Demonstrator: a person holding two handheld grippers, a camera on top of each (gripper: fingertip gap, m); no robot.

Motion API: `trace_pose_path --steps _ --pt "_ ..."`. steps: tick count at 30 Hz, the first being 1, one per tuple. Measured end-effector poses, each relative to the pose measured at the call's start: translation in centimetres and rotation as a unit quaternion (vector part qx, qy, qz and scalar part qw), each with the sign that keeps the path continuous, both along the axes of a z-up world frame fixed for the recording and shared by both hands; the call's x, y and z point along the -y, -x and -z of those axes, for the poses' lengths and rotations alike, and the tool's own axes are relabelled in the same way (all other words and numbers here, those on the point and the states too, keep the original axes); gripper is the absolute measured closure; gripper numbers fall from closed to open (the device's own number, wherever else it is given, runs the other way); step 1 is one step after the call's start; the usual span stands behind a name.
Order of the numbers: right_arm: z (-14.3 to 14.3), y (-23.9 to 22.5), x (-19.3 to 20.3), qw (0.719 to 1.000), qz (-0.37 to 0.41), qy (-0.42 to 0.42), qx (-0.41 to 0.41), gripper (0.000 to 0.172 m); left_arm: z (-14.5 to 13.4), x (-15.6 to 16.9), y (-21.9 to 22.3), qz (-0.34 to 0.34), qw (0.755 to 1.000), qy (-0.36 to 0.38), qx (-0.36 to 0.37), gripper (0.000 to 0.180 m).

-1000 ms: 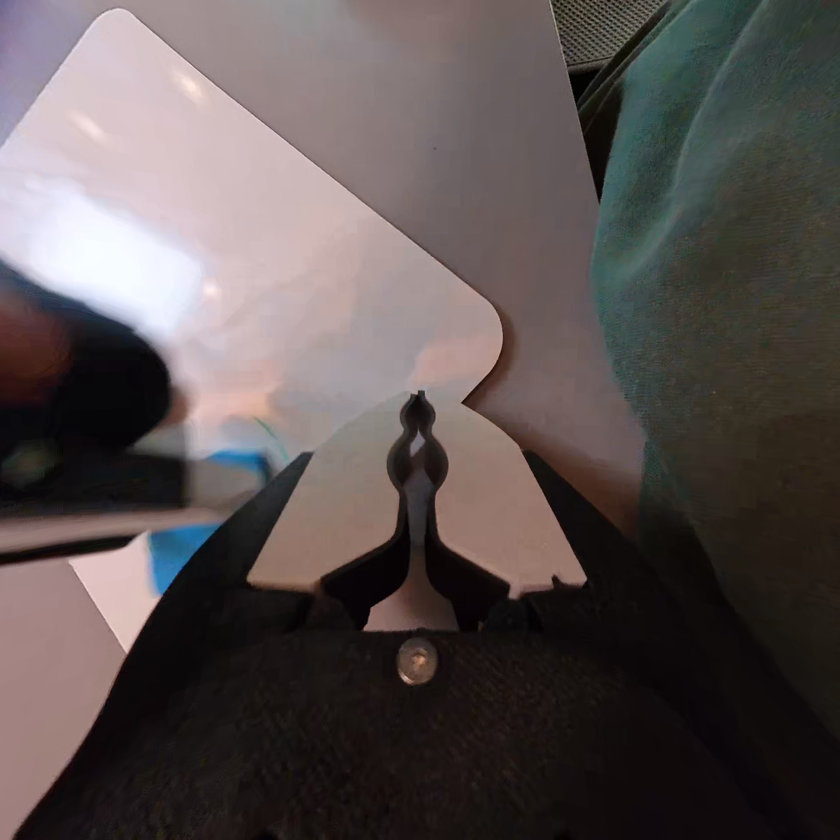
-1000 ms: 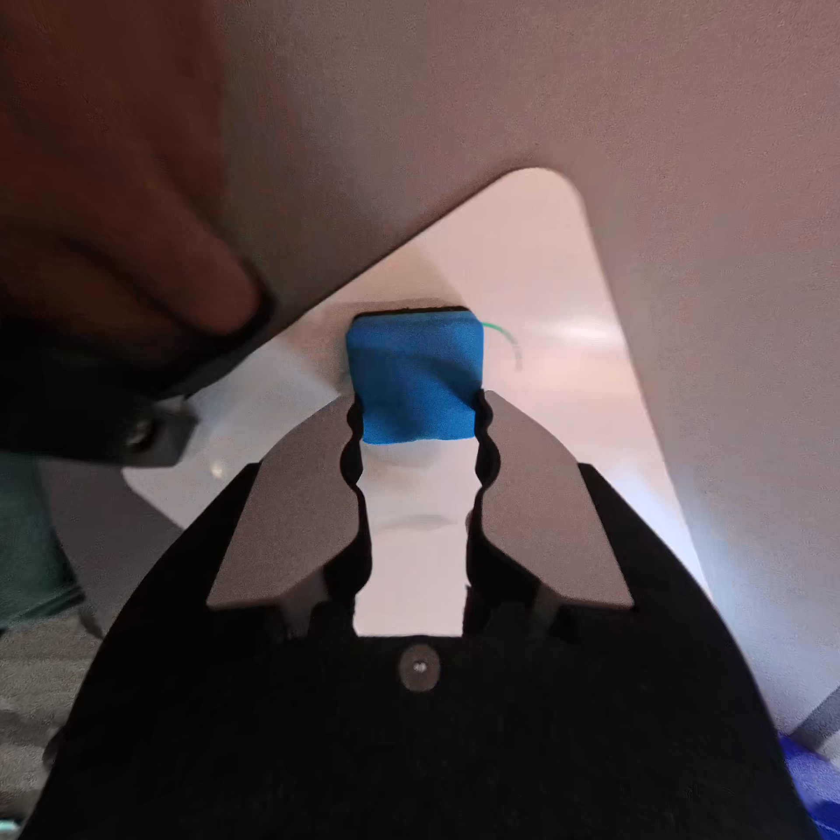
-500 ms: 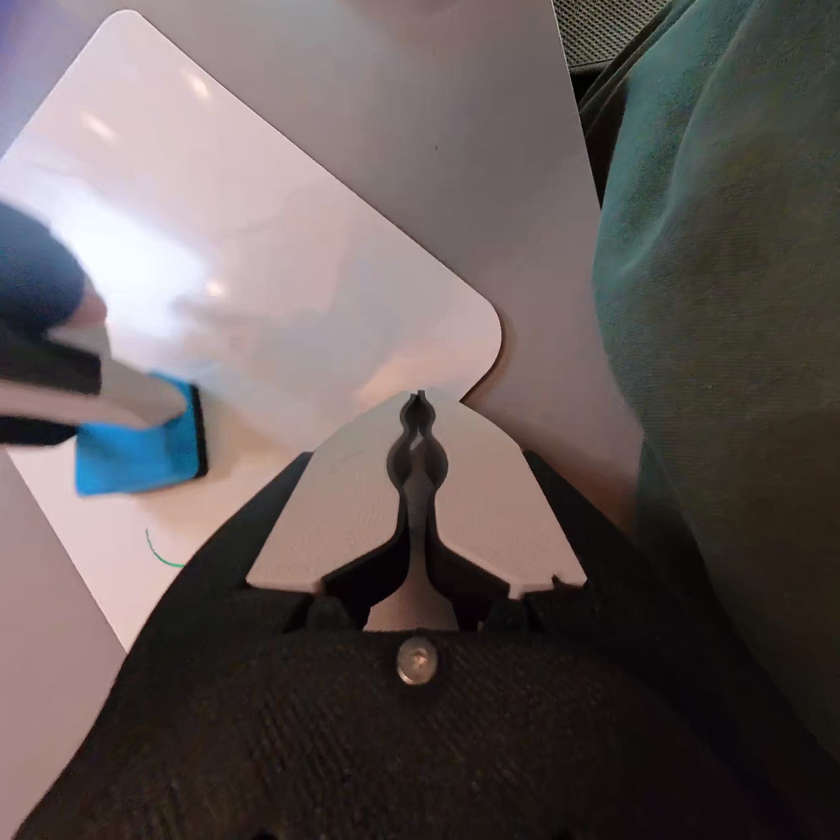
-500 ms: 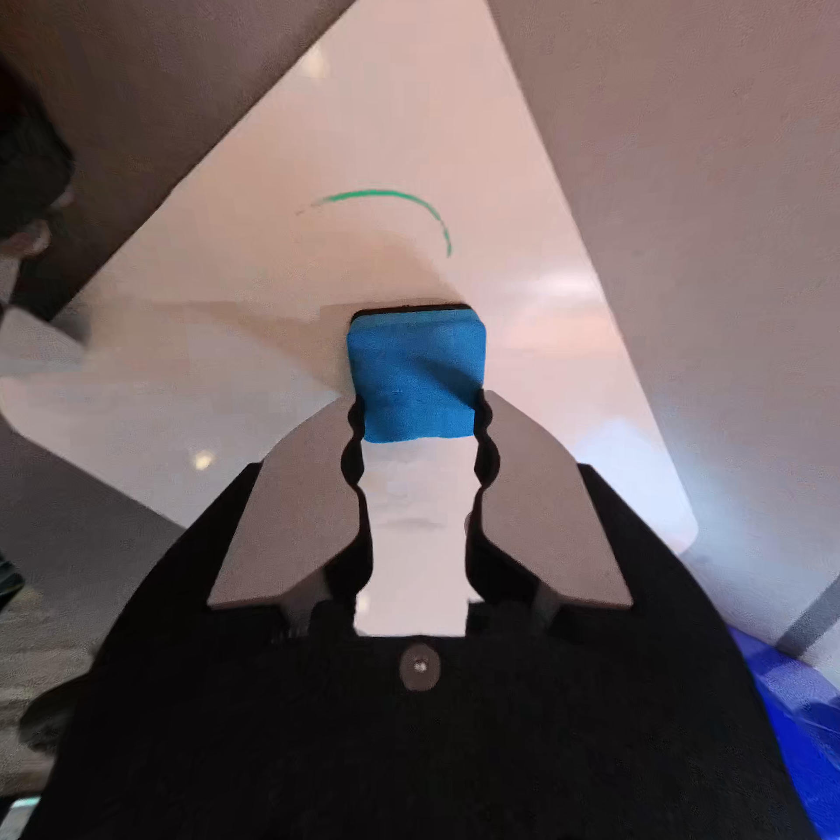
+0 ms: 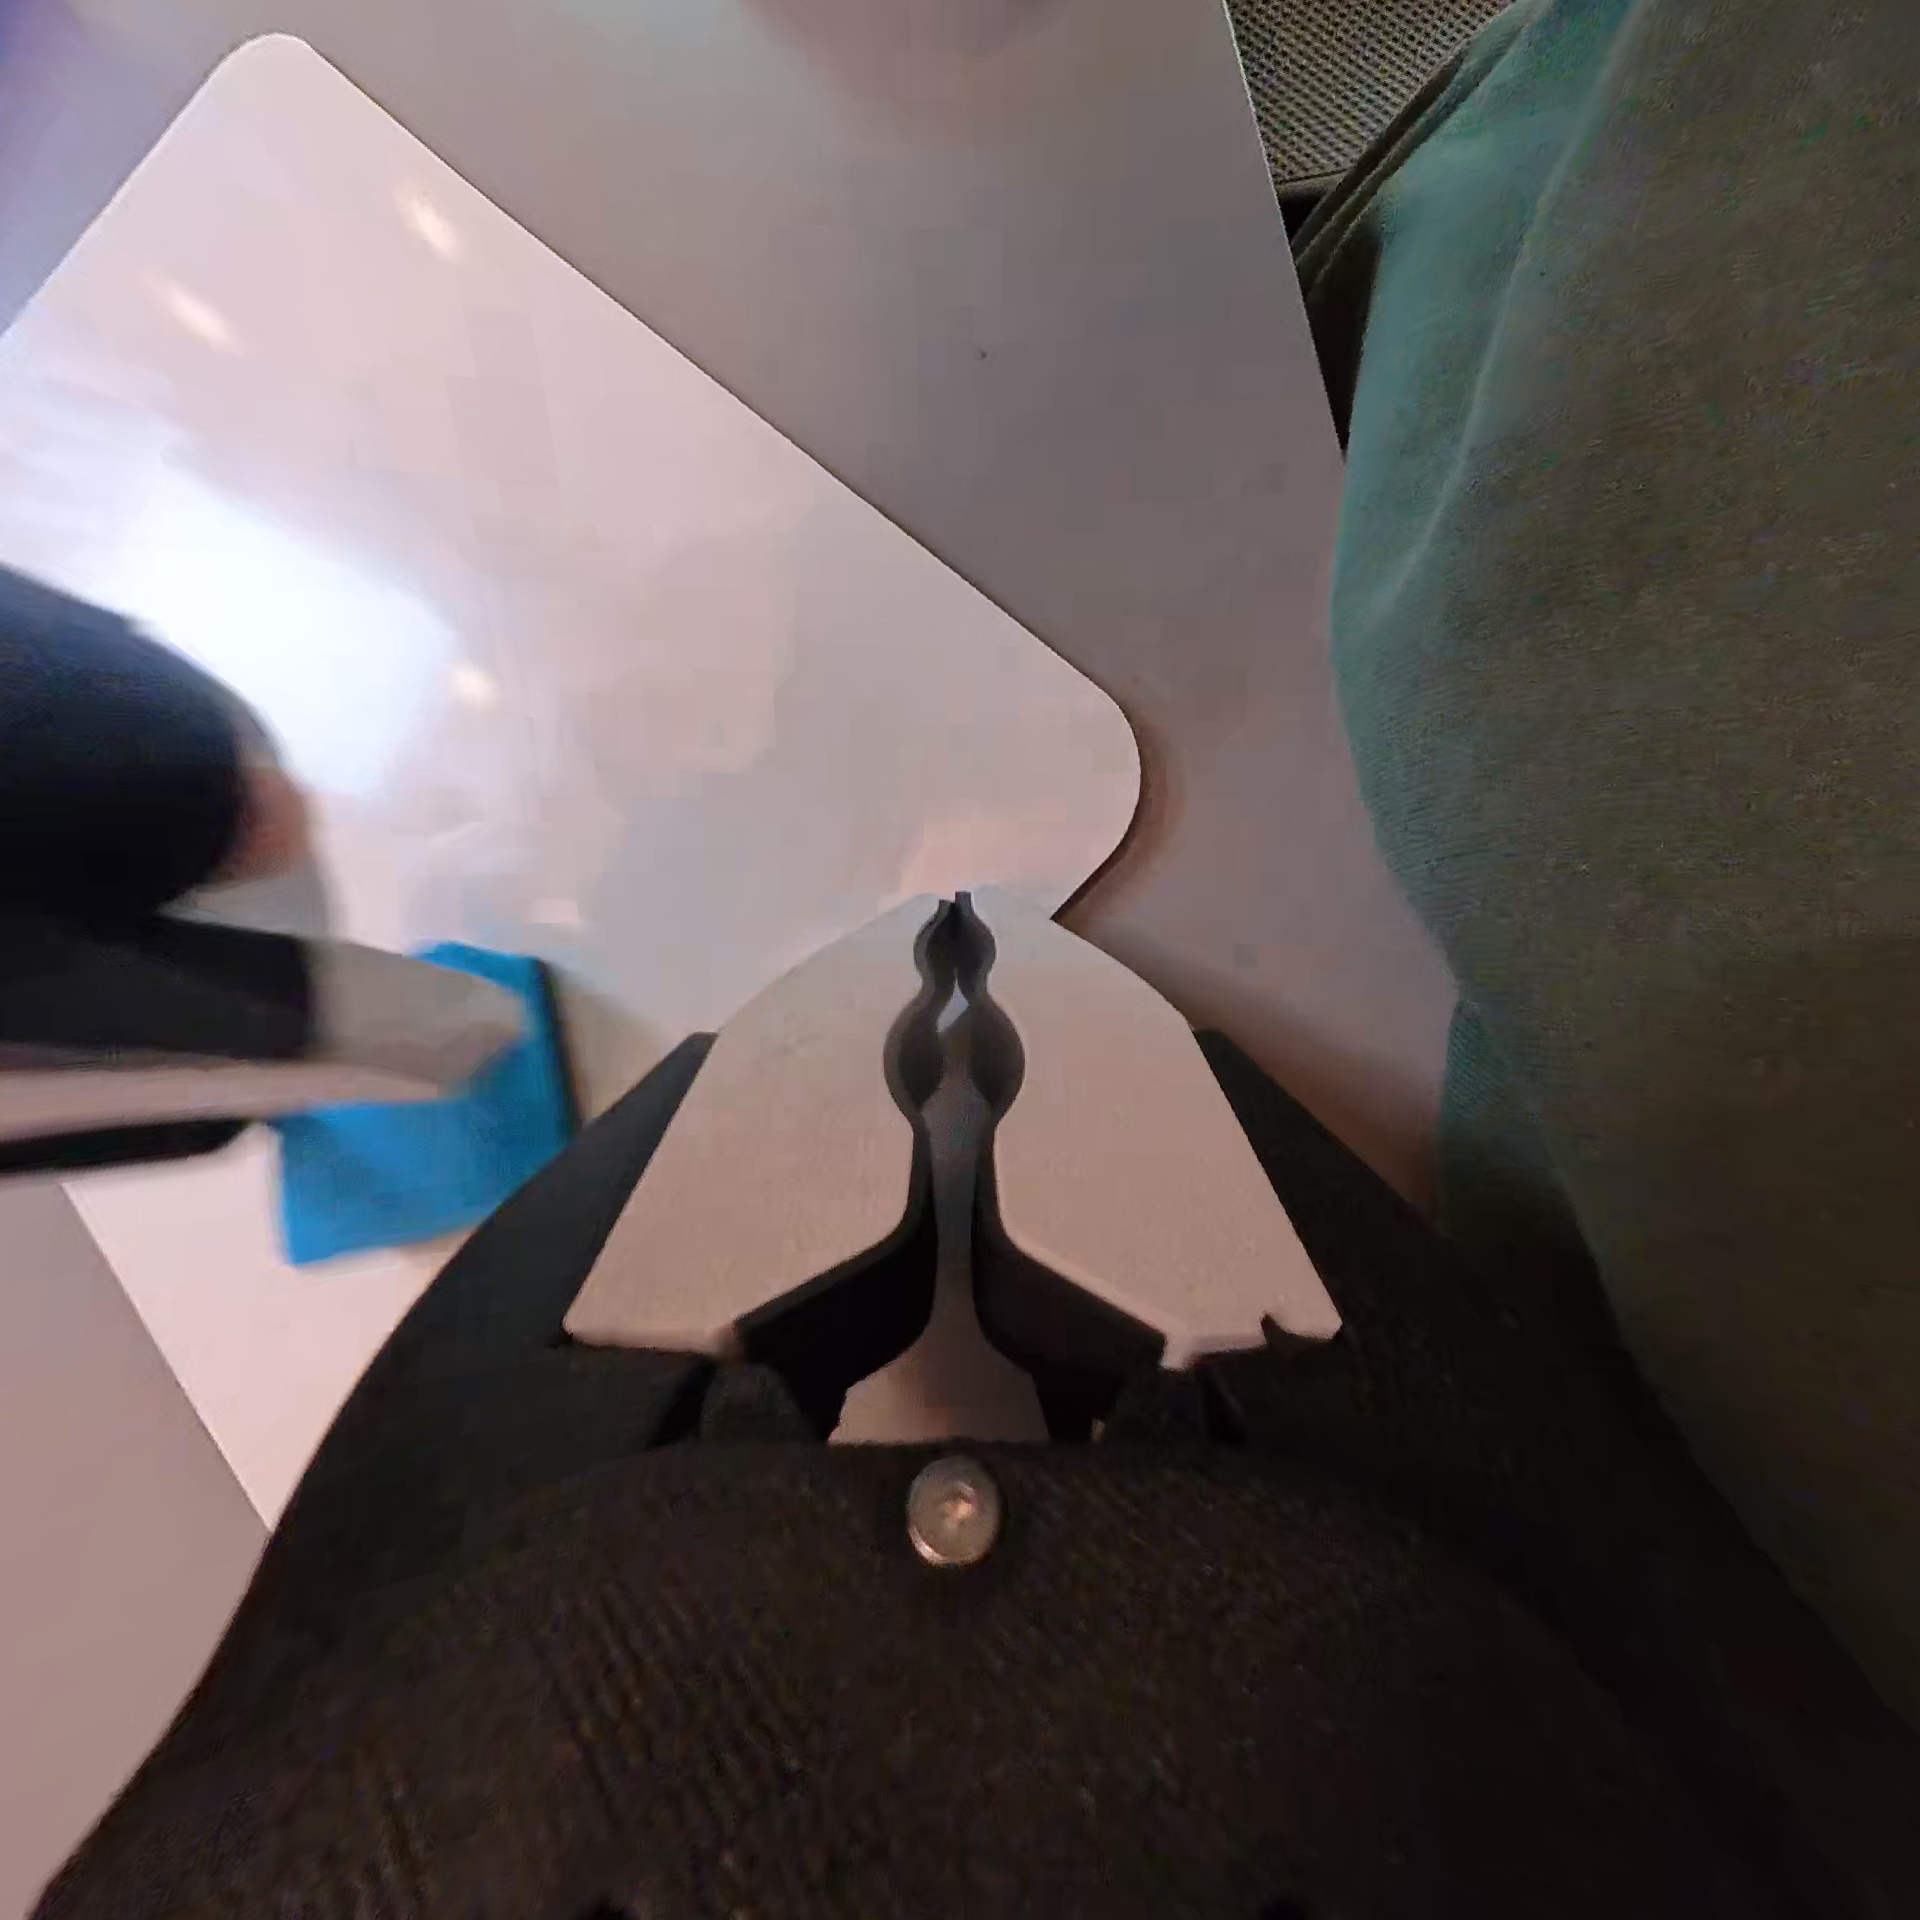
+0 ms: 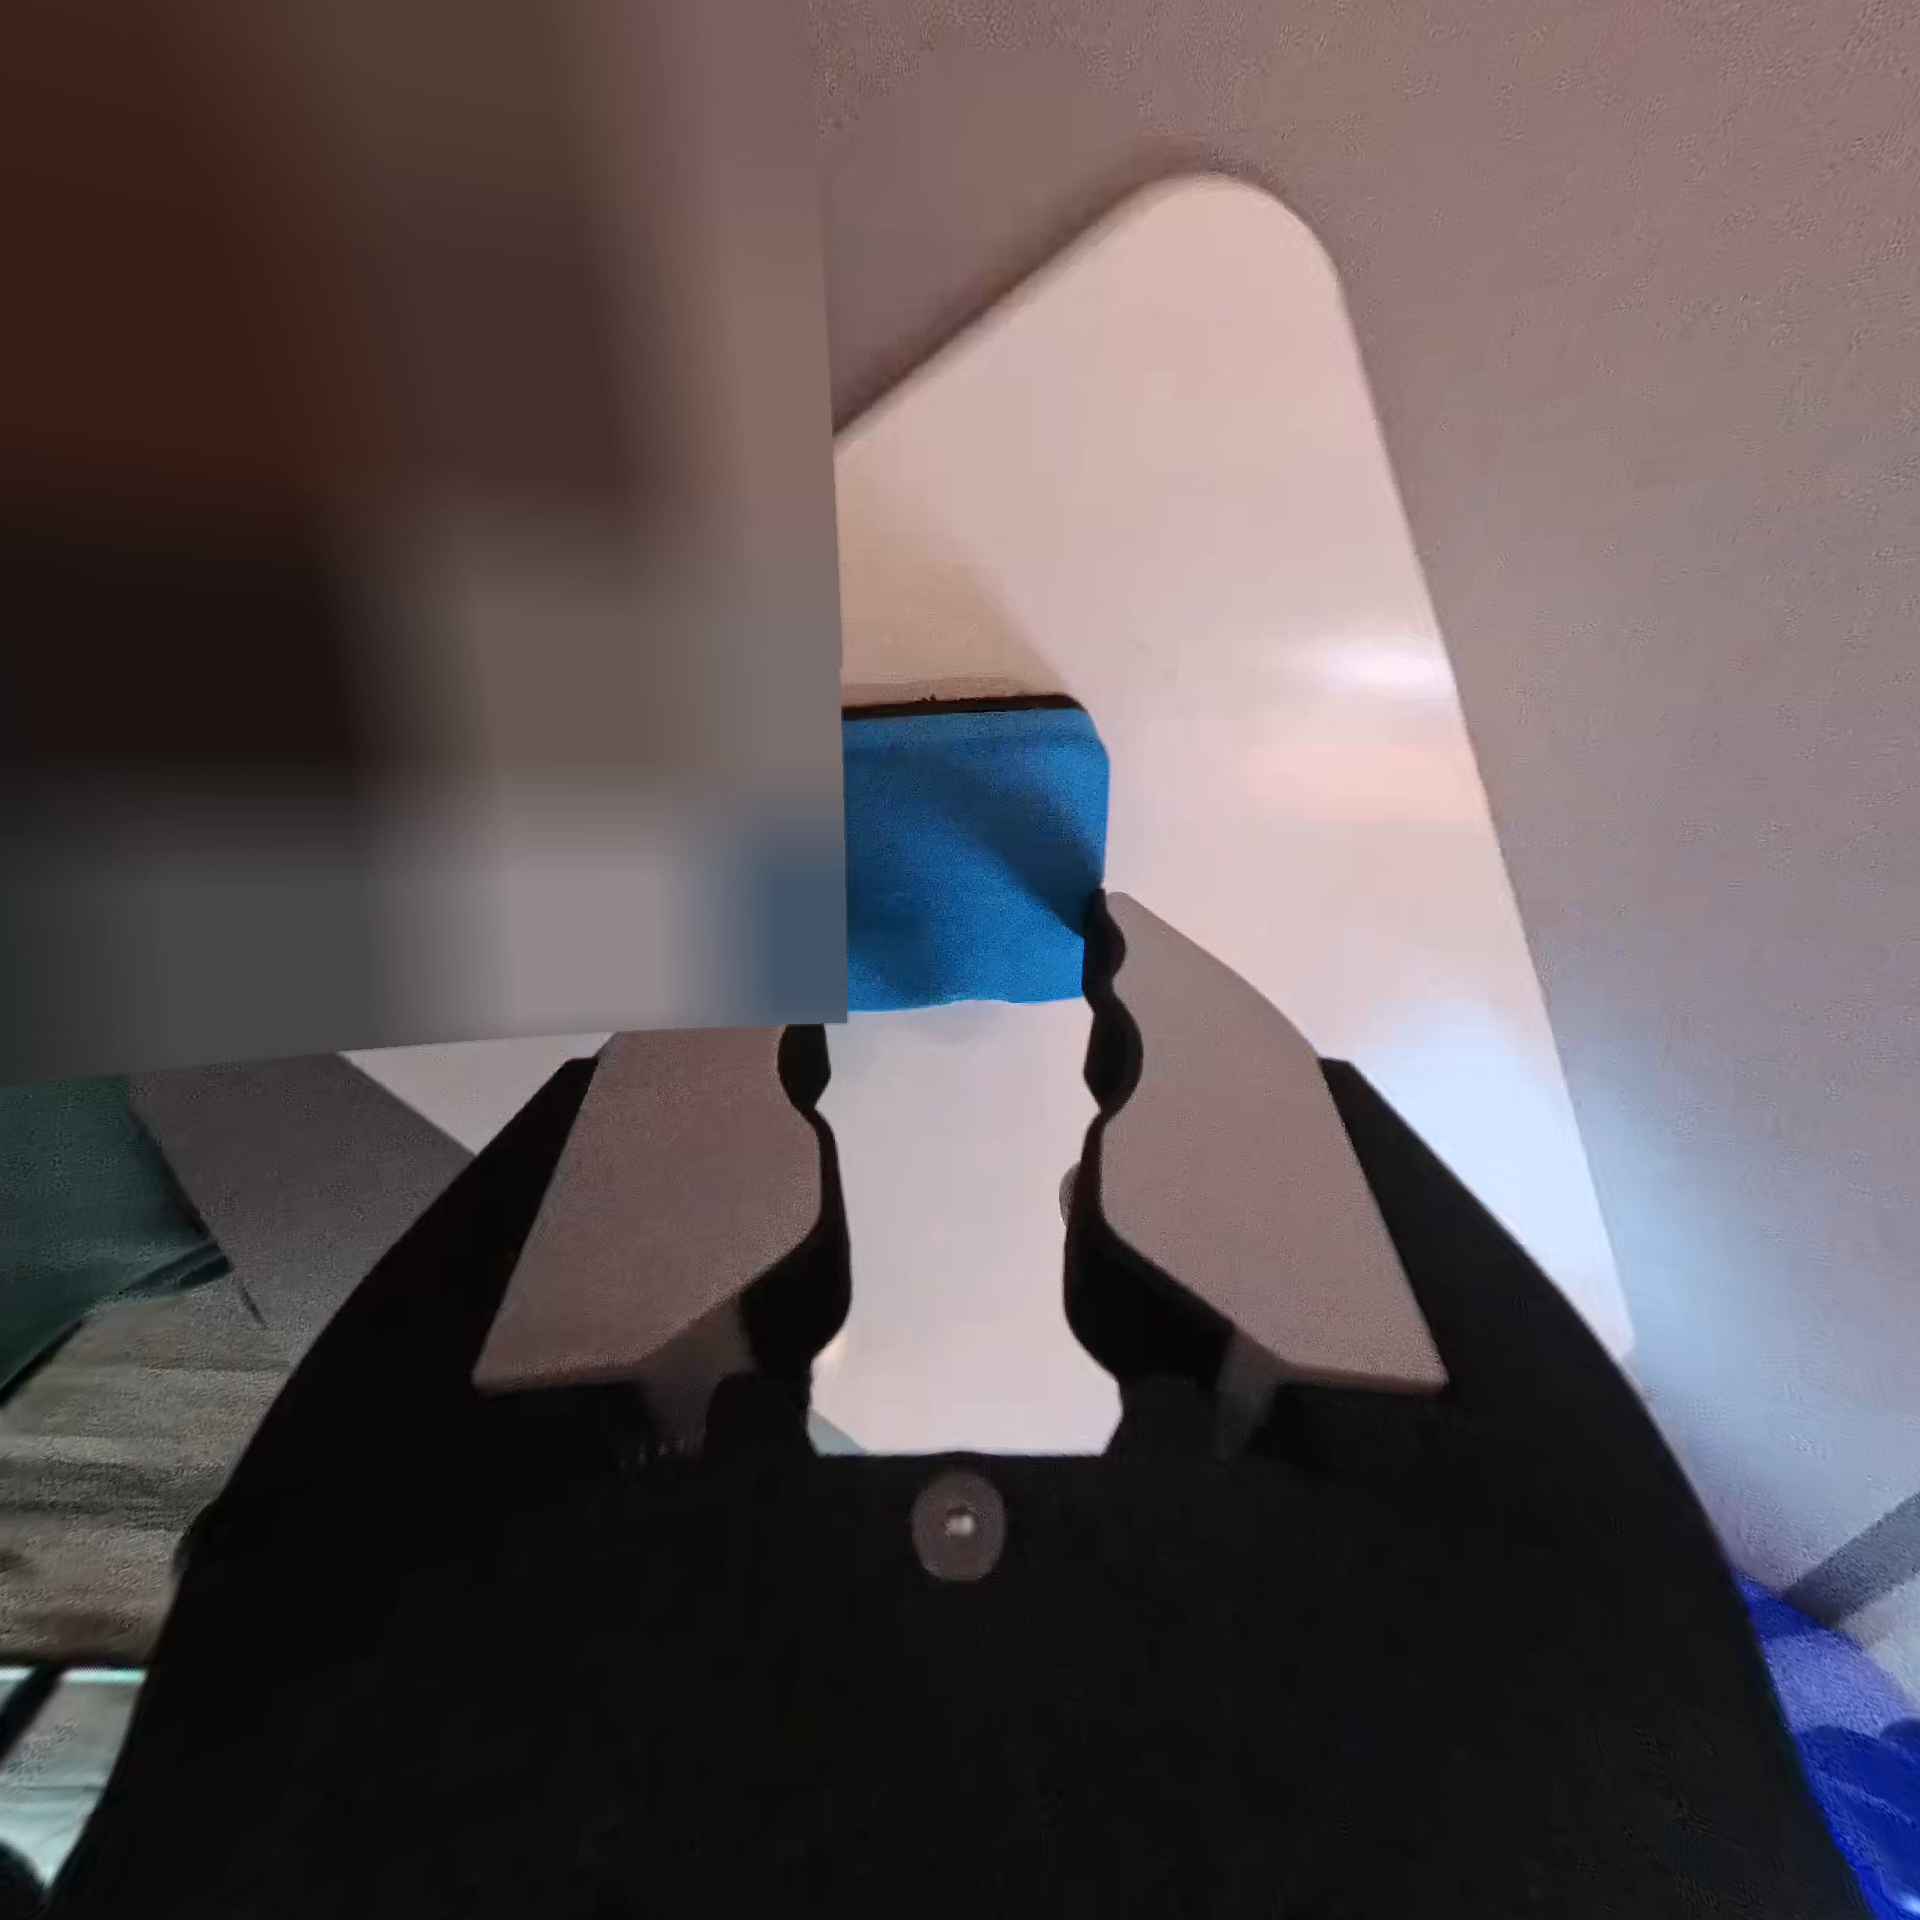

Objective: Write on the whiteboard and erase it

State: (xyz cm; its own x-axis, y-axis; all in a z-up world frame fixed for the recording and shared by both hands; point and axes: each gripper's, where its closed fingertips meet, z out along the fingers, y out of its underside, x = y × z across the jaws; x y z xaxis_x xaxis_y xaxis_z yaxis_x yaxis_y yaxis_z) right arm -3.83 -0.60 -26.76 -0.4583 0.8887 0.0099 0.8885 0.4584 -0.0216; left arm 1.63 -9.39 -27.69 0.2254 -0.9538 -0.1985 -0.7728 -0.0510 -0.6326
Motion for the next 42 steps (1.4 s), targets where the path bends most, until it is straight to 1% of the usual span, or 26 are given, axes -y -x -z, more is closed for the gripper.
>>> trace_pose_path --steps 1,3,5,6,7,8,10,12,13,14,16,17,20,22,25,26,27,30,31,32,34,36,38,40,41,42 --pt "0.0 0.7 1.8 1.000 -0.029 -0.004 -0.007 0.124 0.0 0.0 0.0 0.000 1.000 0.004 0.002 0.180" --pt "0.0 3.1 1.6 0.999 -0.030 -0.008 -0.020 0.124 0.0 0.0 -0.1 -0.002 1.000 0.007 0.004 0.180" --pt "0.1 4.6 -3.4 0.998 0.044 -0.025 -0.024 0.124 0.0 0.0 -0.1 -0.004 1.000 -0.001 0.001 0.180" --pt "0.1 4.0 -5.8 0.996 0.077 -0.031 -0.016 0.124 0.0 0.0 0.0 -0.005 1.000 -0.003 0.000 0.180" --pt "0.1 3.2 -6.8 0.995 0.100 -0.024 -0.013 0.124 0.0 0.0 0.1 -0.006 1.000 -0.003 0.001 0.180" --pt "0.1 2.2 -6.4 0.995 0.098 -0.023 -0.008 0.124 0.0 0.0 0.1 -0.006 1.000 0.000 0.003 0.180" --pt "0.0 1.2 -2.5 0.999 0.040 -0.013 0.004 0.124 0.0 -0.1 0.1 -0.003 1.000 0.007 0.007 0.179" --pt "0.0 2.7 0.8 1.000 -0.007 -0.013 -0.008 0.124 0.0 -0.3 0.0 -0.002 1.000 0.010 0.007 0.180" --pt "0.1 3.6 1.0 1.000 -0.013 -0.012 -0.011 0.124 0.0 -0.4 -0.1 -0.002 1.000 0.009 0.006 0.180" --pt "0.1 4.8 -0.1 1.000 0.007 -0.011 -0.025 0.124 0.0 -0.4 -0.2 -0.003 1.000 0.004 0.004 0.180" --pt "0.0 5.6 -5.3 0.996 0.081 -0.030 -0.038 0.124 0.0 -0.4 -0.2 -0.004 1.000 -0.005 0.003 0.180" --pt "0.0 4.6 -8.8 0.991 0.123 -0.048 -0.030 0.124 0.0 -0.4 -0.1 -0.006 1.000 -0.001 0.006 0.180" --pt "0.0 -1.3 -17.4 0.964 0.259 -0.048 -0.025 0.124 0.0 -0.5 0.0 -0.007 1.000 -0.003 0.005 0.180" --pt "0.0 -5.3 -21.2 0.943 0.326 -0.064 -0.032 0.124 0.0 -0.5 0.0 -0.005 1.000 -0.006 0.001 0.180" --pt "0.0 -7.3 -21.4 0.933 0.352 -0.058 -0.043 0.124 0.0 -0.5 -0.1 -0.005 1.000 -0.007 0.001 0.180" --pt "0.1 -6.7 -19.7 0.938 0.341 -0.036 -0.042 0.124 0.0 -0.5 -0.1 -0.005 1.000 -0.005 0.001 0.180" --pt "0.1 -5.4 -17.2 0.948 0.315 -0.016 -0.043 0.124 0.0 -0.5 -0.1 -0.005 1.000 -0.003 0.002 0.180" --pt "0.1 -1.5 -9.1 0.985 0.169 -0.017 -0.035 0.124 0.0 -0.4 -0.2 -0.005 1.000 0.005 0.007 0.180" --pt "0.0 -0.9 -8.4 0.989 0.144 -0.028 -0.034 0.124 0.0 -0.3 -0.3 -0.005 1.000 0.005 0.007 0.180" --pt "0.1 -0.8 -8.7 0.988 0.153 -0.013 -0.030 0.124 0.0 -0.2 -0.3 -0.004 1.000 0.003 0.006 0.180" --pt "0.1 -2.3 -13.9 0.970 0.241 -0.024 -0.030 0.124 0.0 -0.2 -0.3 -0.003 1.000 -0.007 0.001 0.180" --pt "0.1 -5.3 -19.3 0.942 0.332 -0.036 -0.022 0.124 0.0 -0.2 -0.3 -0.003 1.000 -0.010 0.000 0.180" --pt "0.1 -7.3 -22.2 0.924 0.378 -0.041 -0.022 0.124 0.0 -0.2 -0.3 -0.001 1.000 -0.006 0.001 0.180" --pt "0.1 -7.4 -22.5 0.924 0.378 -0.052 -0.018 0.124 0.0 -0.3 -0.4 0.002 1.000 -0.007 -0.001 0.180" --pt "0.1 -6.7 -21.6 0.931 0.361 -0.054 -0.015 0.124 0.0 -0.3 -0.4 0.002 1.000 -0.007 -0.001 0.180" --pt "0.1 -5.2 -19.4 0.940 0.340 -0.028 -0.015 0.124 0.0 -0.3 -0.4 0.002 1.000 -0.008 0.000 0.180"
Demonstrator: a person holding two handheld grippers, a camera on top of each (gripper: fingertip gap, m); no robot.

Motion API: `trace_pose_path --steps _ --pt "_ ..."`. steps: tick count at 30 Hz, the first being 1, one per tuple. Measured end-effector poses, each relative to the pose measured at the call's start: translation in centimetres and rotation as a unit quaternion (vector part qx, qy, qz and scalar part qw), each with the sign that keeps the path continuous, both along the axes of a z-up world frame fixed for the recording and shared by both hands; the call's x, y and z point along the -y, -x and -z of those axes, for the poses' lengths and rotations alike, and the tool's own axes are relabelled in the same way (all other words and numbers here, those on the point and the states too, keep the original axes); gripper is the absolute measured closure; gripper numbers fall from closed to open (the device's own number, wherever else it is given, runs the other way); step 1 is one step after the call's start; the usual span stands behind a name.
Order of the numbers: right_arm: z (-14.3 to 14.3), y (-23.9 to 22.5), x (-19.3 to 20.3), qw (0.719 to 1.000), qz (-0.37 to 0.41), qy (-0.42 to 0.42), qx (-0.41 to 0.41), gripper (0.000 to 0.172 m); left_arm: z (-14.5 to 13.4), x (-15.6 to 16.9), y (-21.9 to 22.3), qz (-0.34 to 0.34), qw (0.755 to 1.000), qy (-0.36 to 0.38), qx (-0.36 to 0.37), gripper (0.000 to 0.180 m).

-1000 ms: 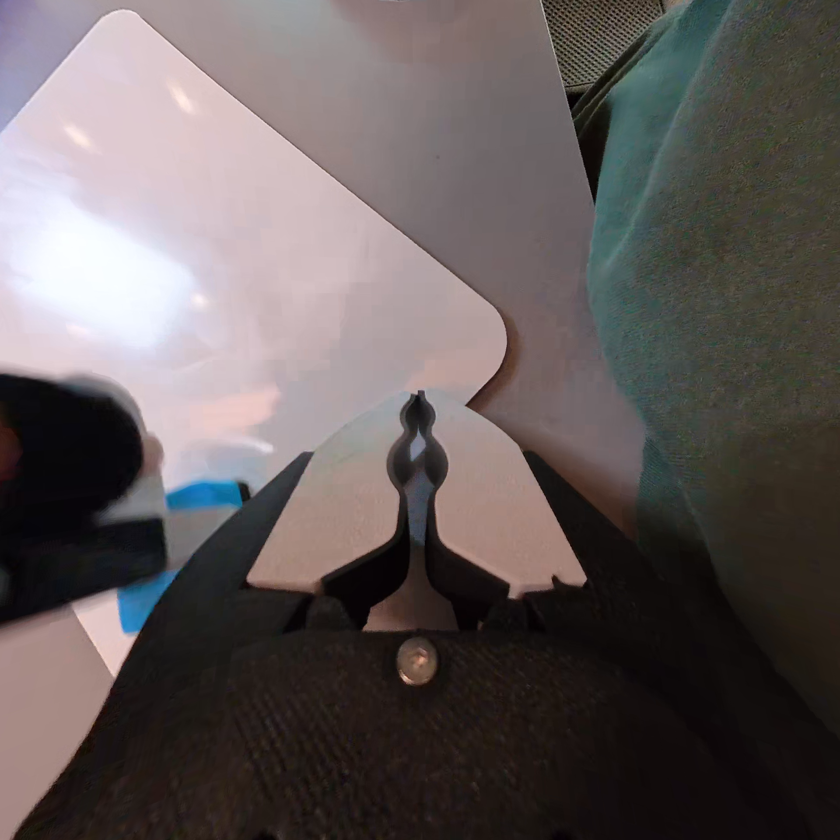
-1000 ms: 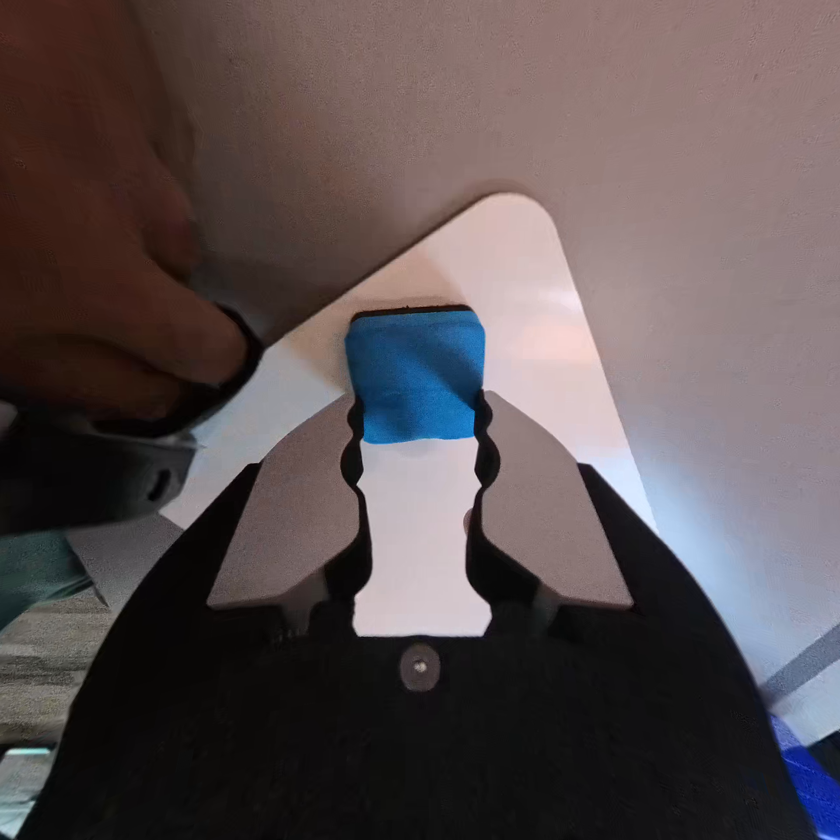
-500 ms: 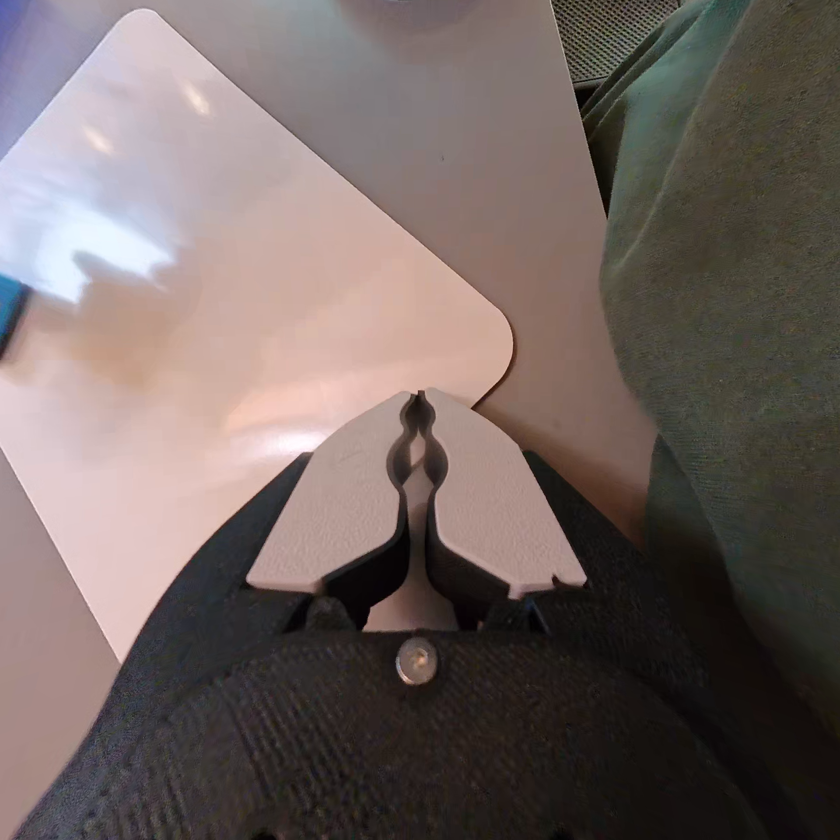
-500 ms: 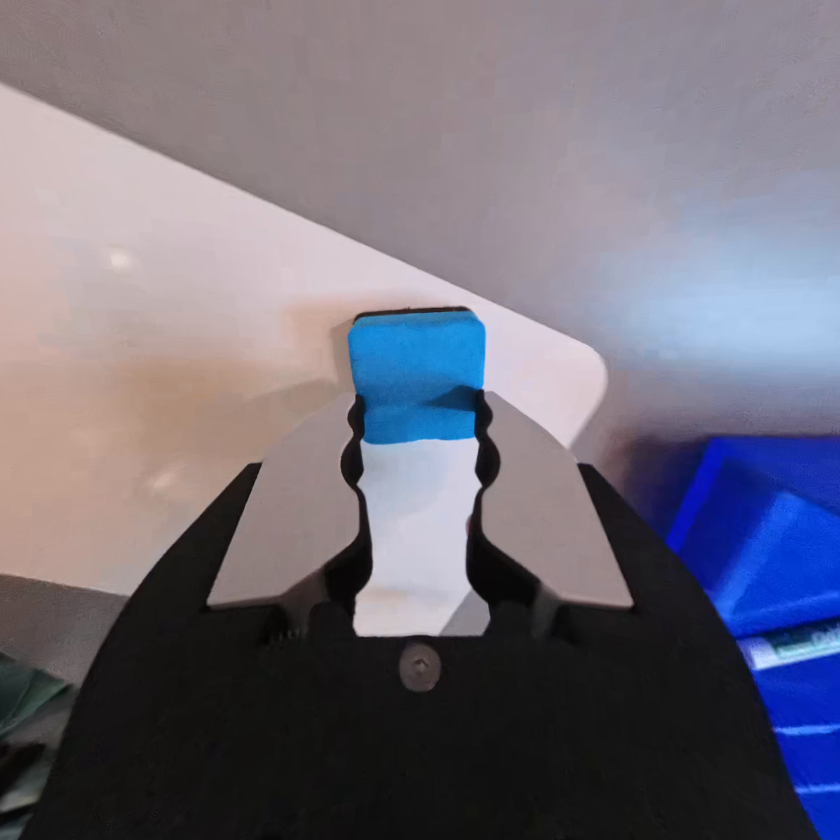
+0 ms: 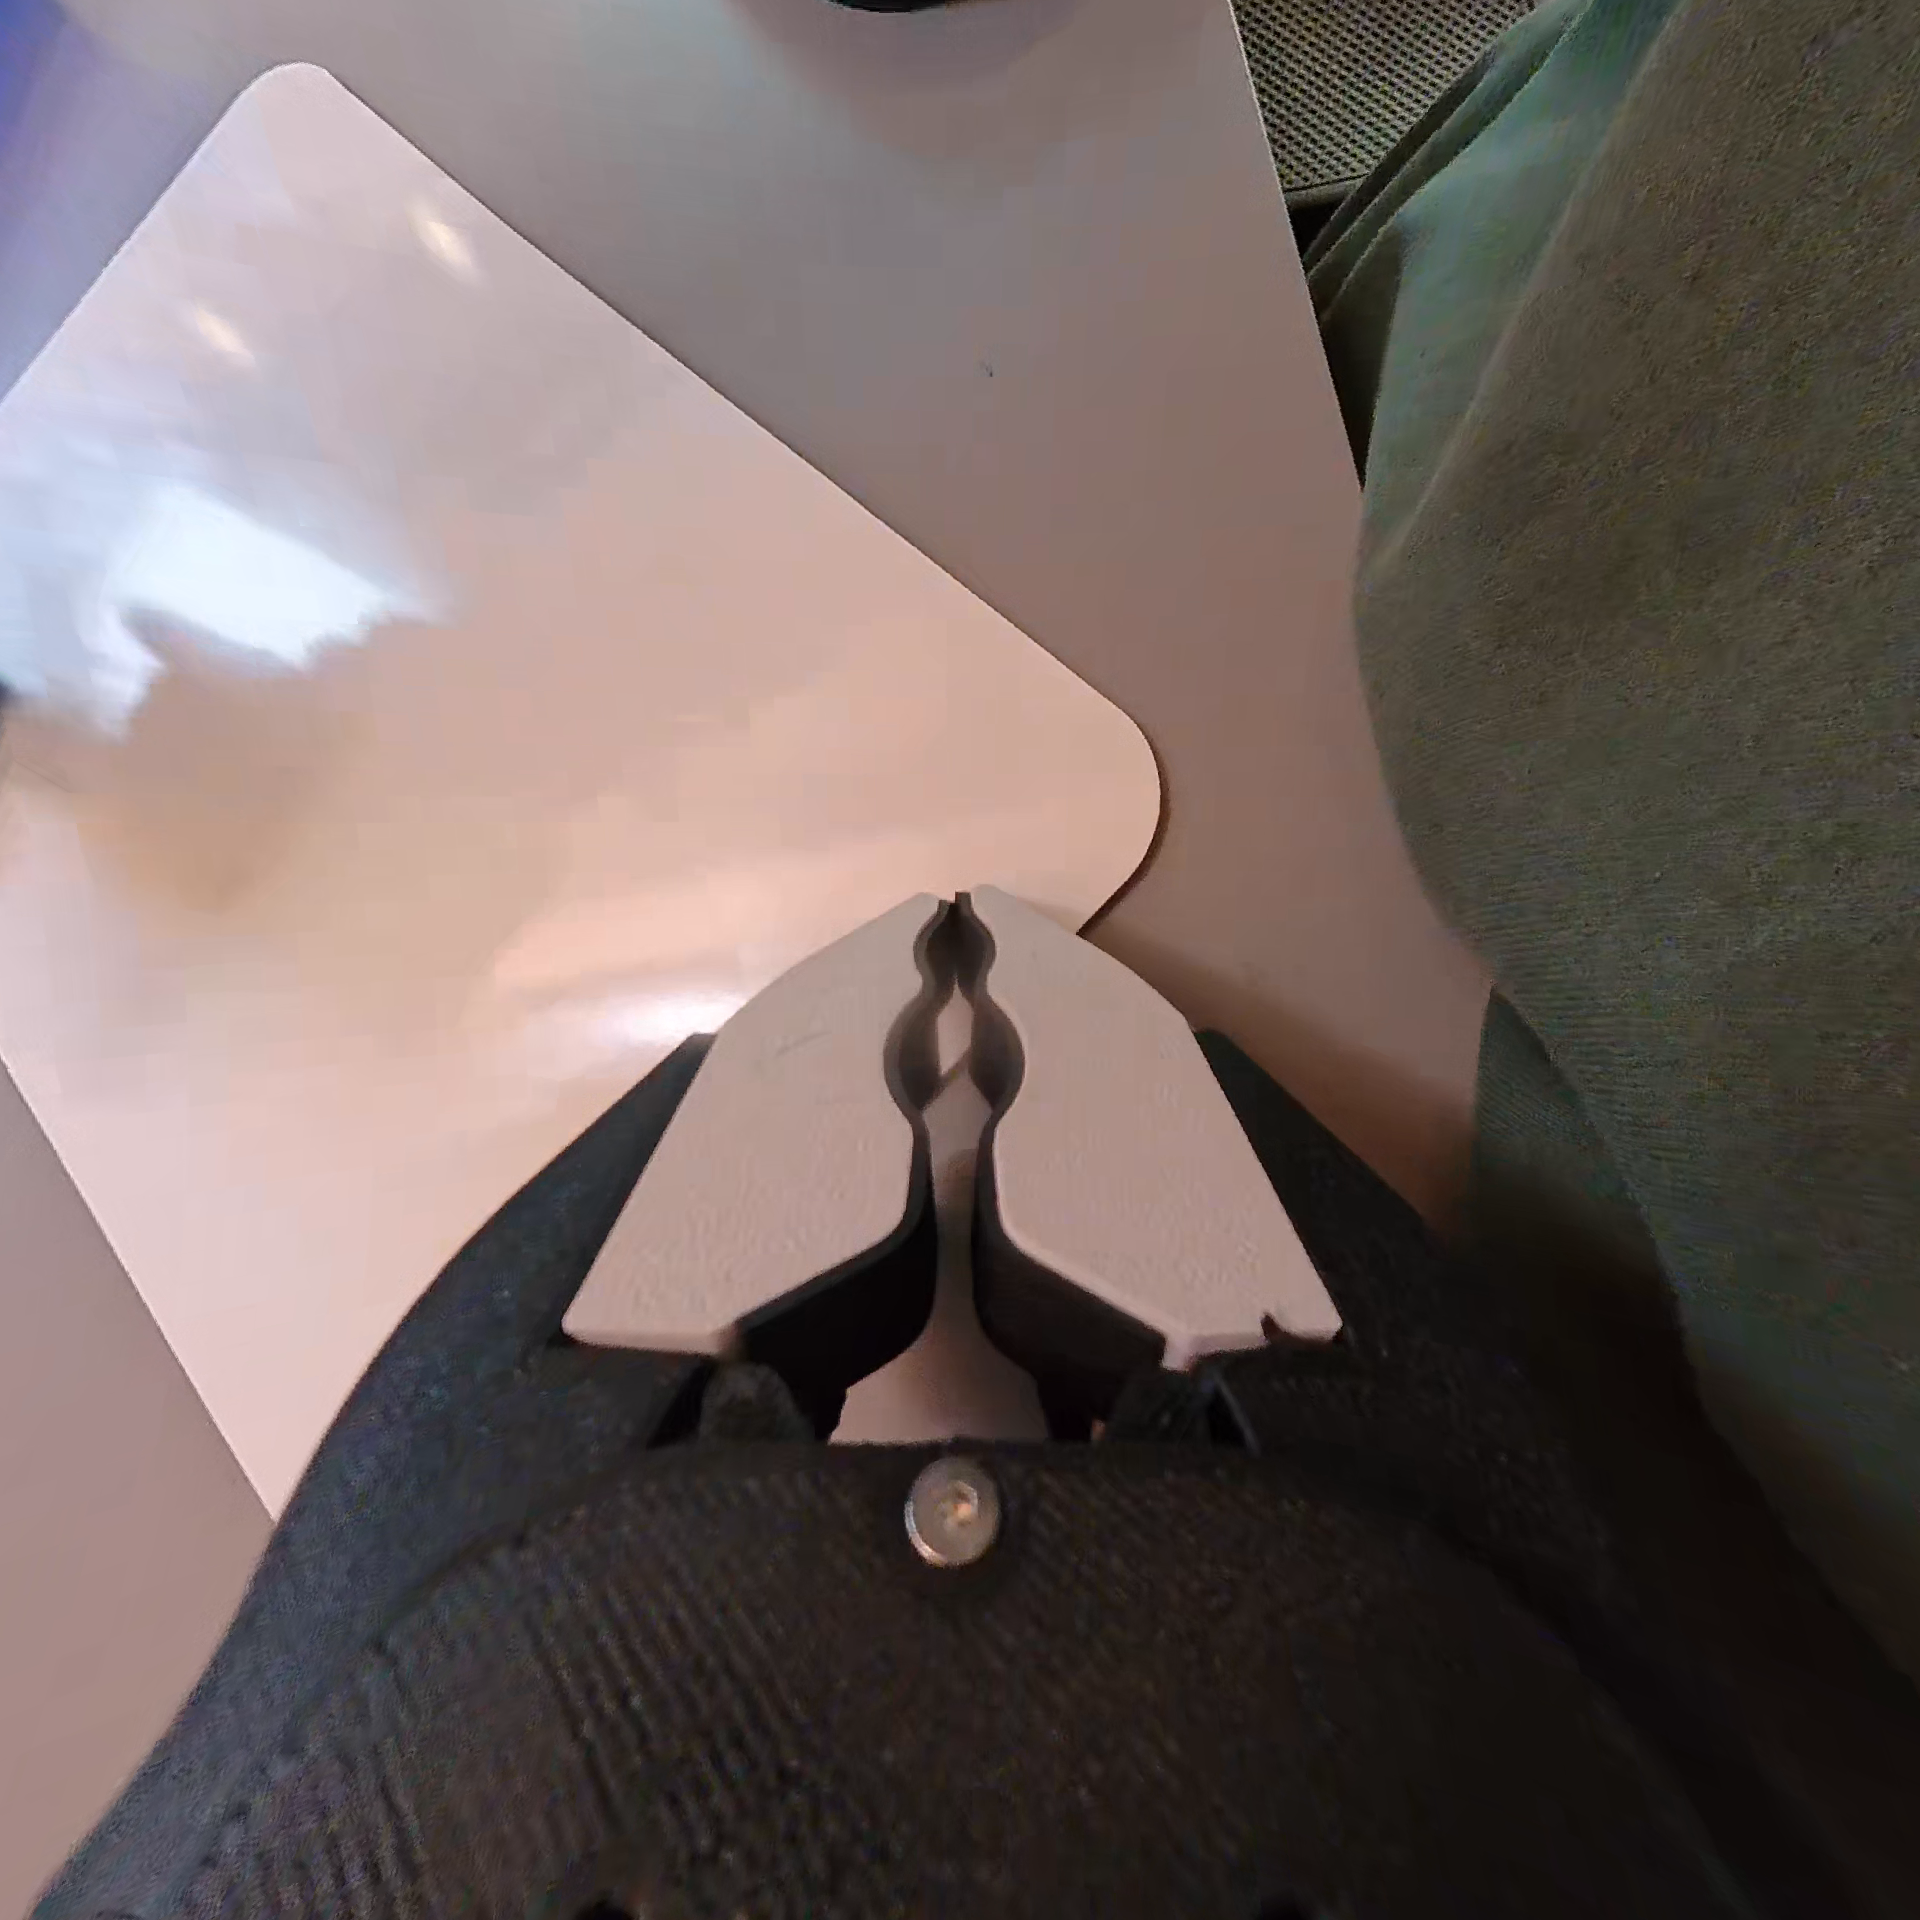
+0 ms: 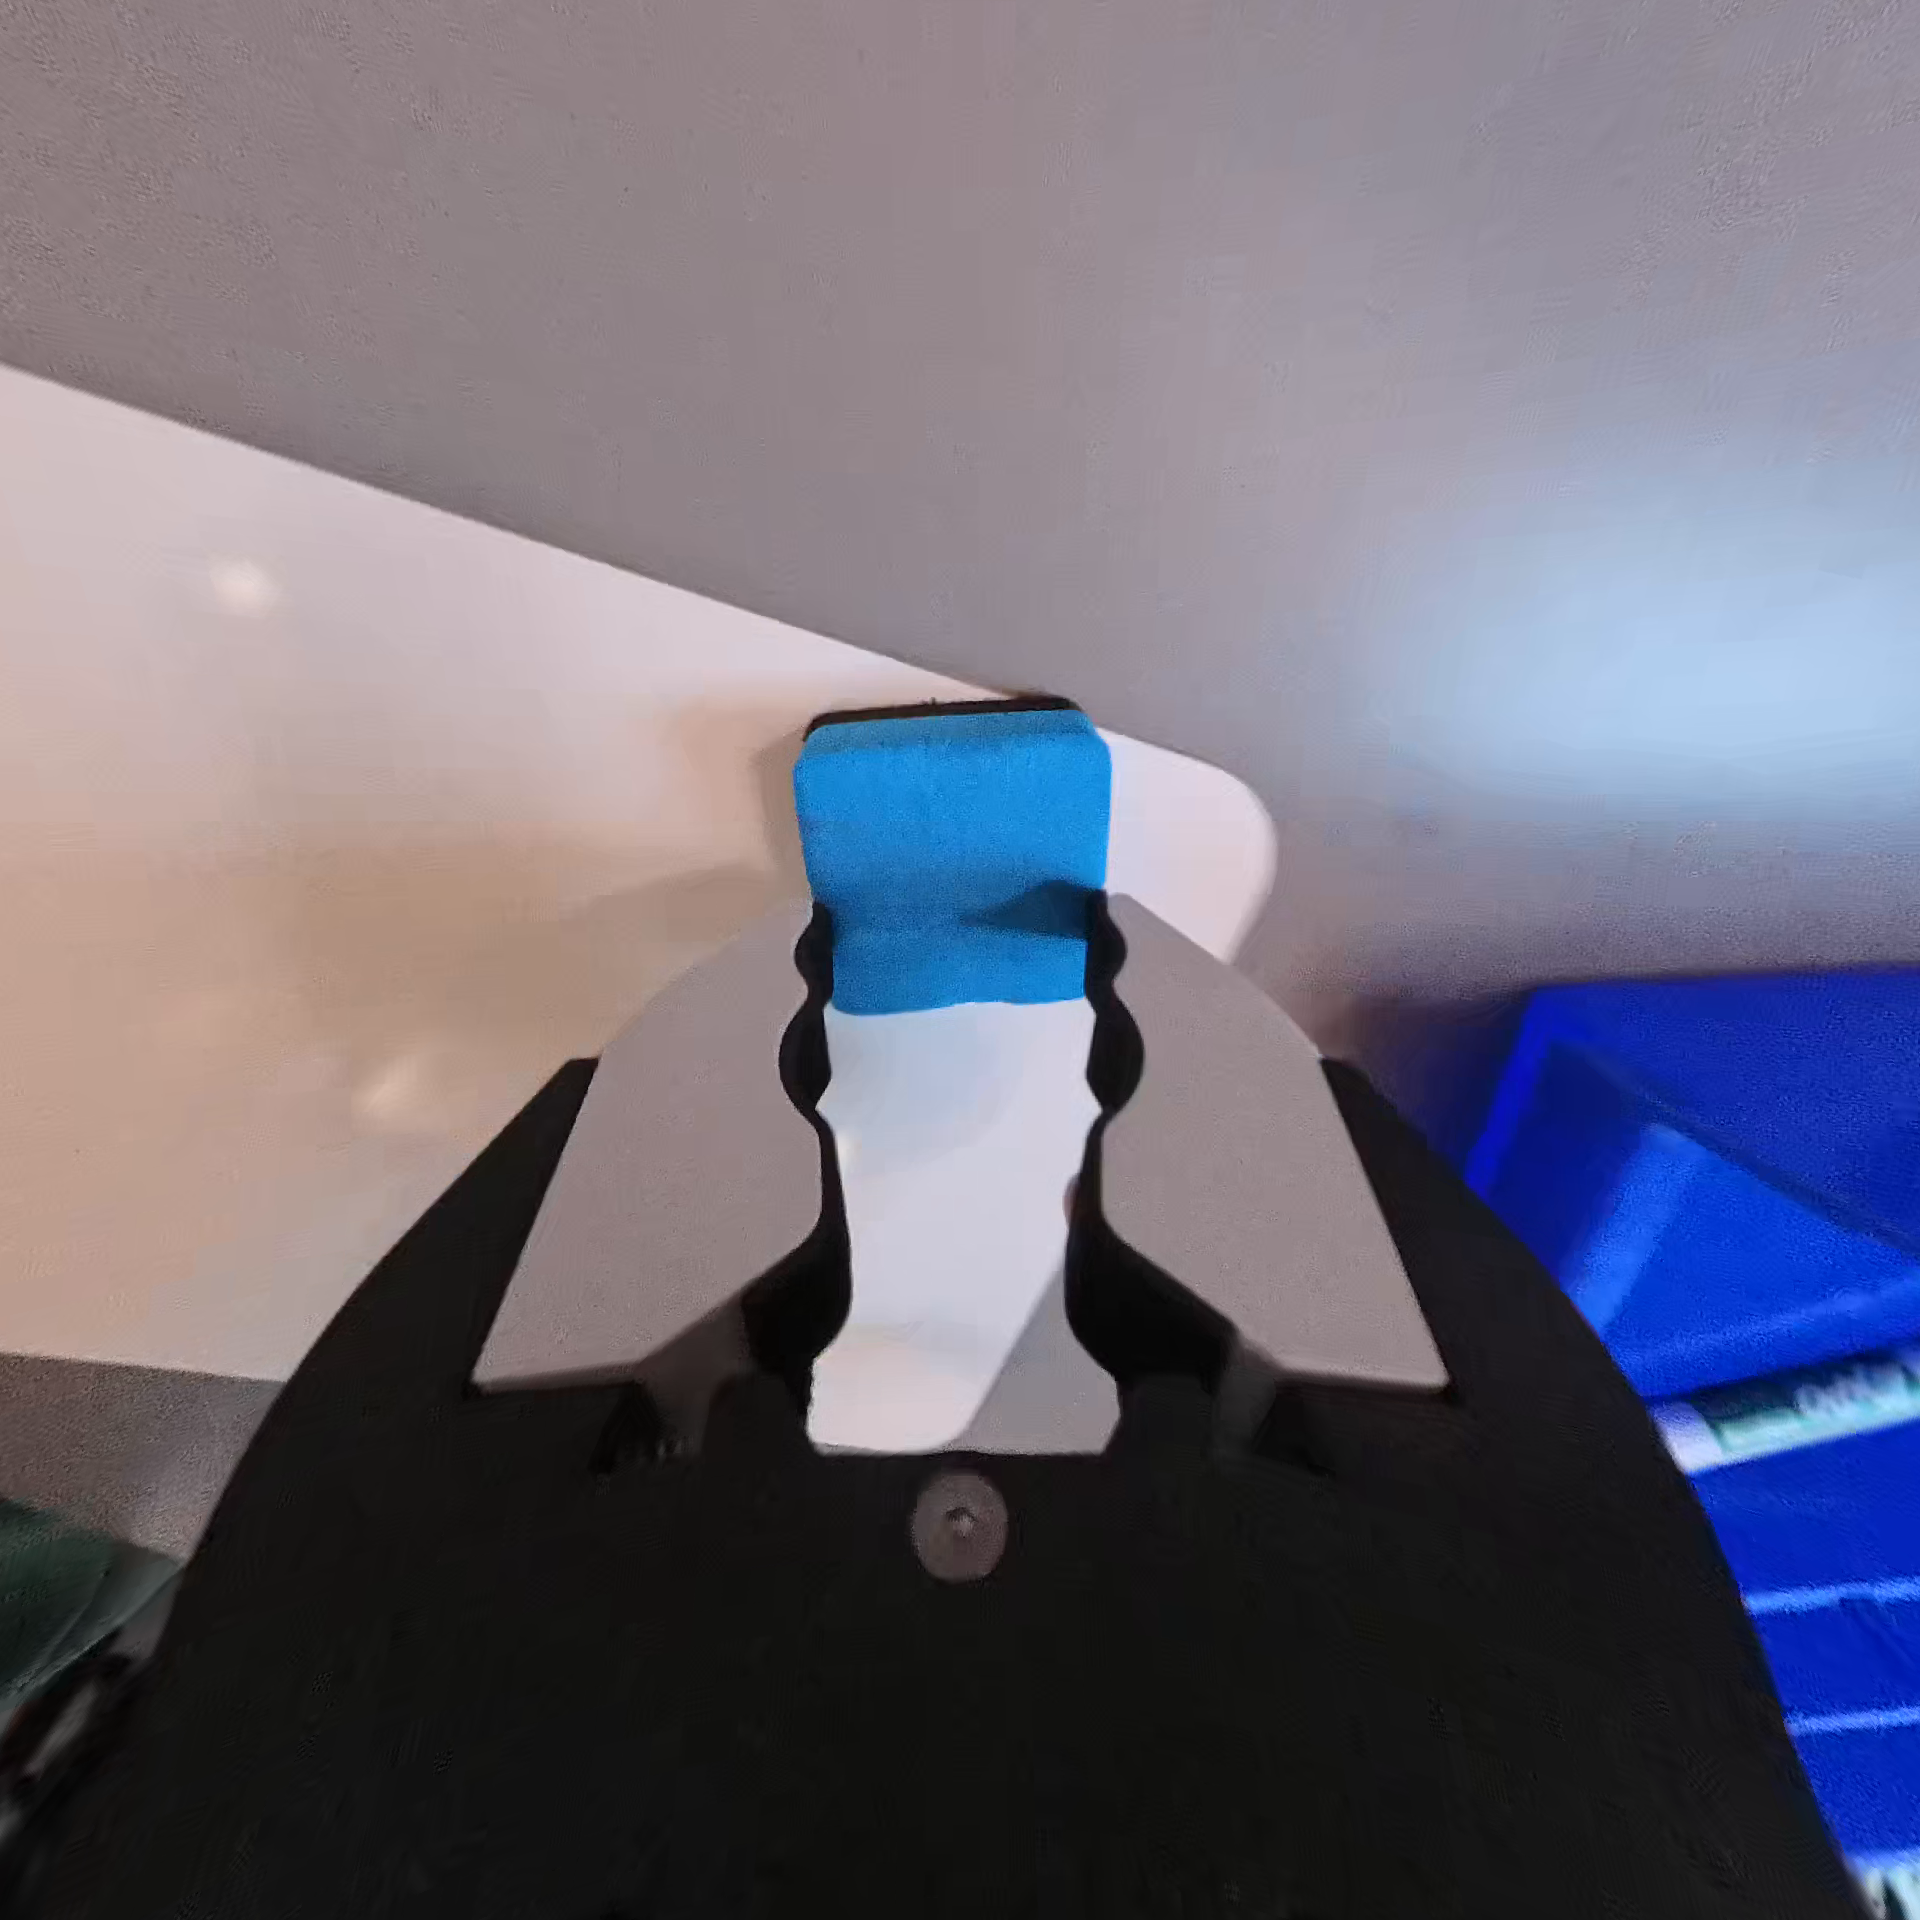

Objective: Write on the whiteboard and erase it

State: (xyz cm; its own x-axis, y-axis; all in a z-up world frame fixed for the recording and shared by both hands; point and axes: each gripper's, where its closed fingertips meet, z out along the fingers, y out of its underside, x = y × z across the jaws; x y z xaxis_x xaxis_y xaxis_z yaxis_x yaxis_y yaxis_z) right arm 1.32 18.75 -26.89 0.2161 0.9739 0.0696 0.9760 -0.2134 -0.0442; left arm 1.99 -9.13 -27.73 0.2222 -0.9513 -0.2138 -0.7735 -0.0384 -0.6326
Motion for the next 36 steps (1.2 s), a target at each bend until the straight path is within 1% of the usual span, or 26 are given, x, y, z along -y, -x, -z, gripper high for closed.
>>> trace_pose_path --steps 2,5,7,8,9,10,12,15,19,21,23,25,26,28,33,36 --pt "0.0 3.5 5.5 0.996 -0.094 0.004 0.000 0.124 0.0 0.0 0.0 0.000 1.000 0.003 0.001 0.180" --pt "-0.1 8.8 14.9 0.971 -0.237 -0.007 -0.012 0.124 0.0 0.0 0.0 -0.001 1.000 0.005 0.002 0.180" --pt "-0.1 11.2 19.0 0.954 -0.299 -0.018 -0.022 0.124 0.0 0.0 0.0 -0.003 1.000 0.001 0.000 0.180" --pt "-0.1 11.9 19.7 0.951 -0.309 -0.019 -0.021 0.124 0.0 0.0 0.0 -0.004 1.000 -0.002 -0.001 0.180" --pt "-0.1 12.1 19.7 0.952 -0.306 -0.008 -0.018 0.124 0.0 0.0 0.0 -0.004 1.000 -0.003 -0.002 0.180" --pt "-0.1 12.2 19.2 0.958 -0.286 0.008 -0.023 0.124 0.0 0.1 0.0 -0.004 1.000 -0.003 -0.003 0.180" --pt "-0.1 11.5 15.6 0.971 -0.240 0.001 -0.021 0.124 0.0 0.1 0.0 -0.002 1.000 -0.004 -0.004 0.180" --pt "0.0 8.1 8.9 0.989 -0.146 -0.006 -0.008 0.124 0.0 0.1 0.0 -0.002 1.000 -0.006 -0.004 0.180" --pt "-0.1 2.5 1.1 0.999 -0.035 -0.024 -0.003 0.124 0.0 0.2 -0.1 -0.002 1.000 -0.004 -0.002 0.180" --pt "-0.1 0.0 -2.2 0.999 0.017 -0.034 -0.006 0.124 0.0 0.2 -0.1 -0.002 1.000 -0.003 -0.002 0.180" --pt "-0.1 -1.7 -4.1 0.998 0.051 -0.034 -0.014 0.124 0.0 0.2 -0.1 -0.003 1.000 -0.002 -0.001 0.180" --pt "-0.1 -2.3 -4.1 0.997 0.061 -0.030 -0.020 0.124 0.0 0.2 -0.1 -0.002 1.000 -0.001 0.000 0.180" --pt "-0.1 -2.5 -3.7 0.998 0.047 -0.033 -0.011 0.124 0.0 0.2 -0.1 -0.002 1.000 0.001 0.001 0.180" --pt "-0.1 -3.1 -1.6 1.000 0.010 -0.025 0.008 0.124 0.0 0.2 -0.1 -0.003 1.000 0.003 0.002 0.180" --pt "-0.1 -6.6 6.7 0.997 -0.070 -0.001 0.025 0.124 0.0 0.1 -0.1 -0.004 1.000 0.001 0.002 0.180" --pt "-0.1 -8.8 13.0 0.993 -0.118 0.005 0.022 0.124 0.0 0.0 -0.1 -0.005 1.000 0.002 0.003 0.180"
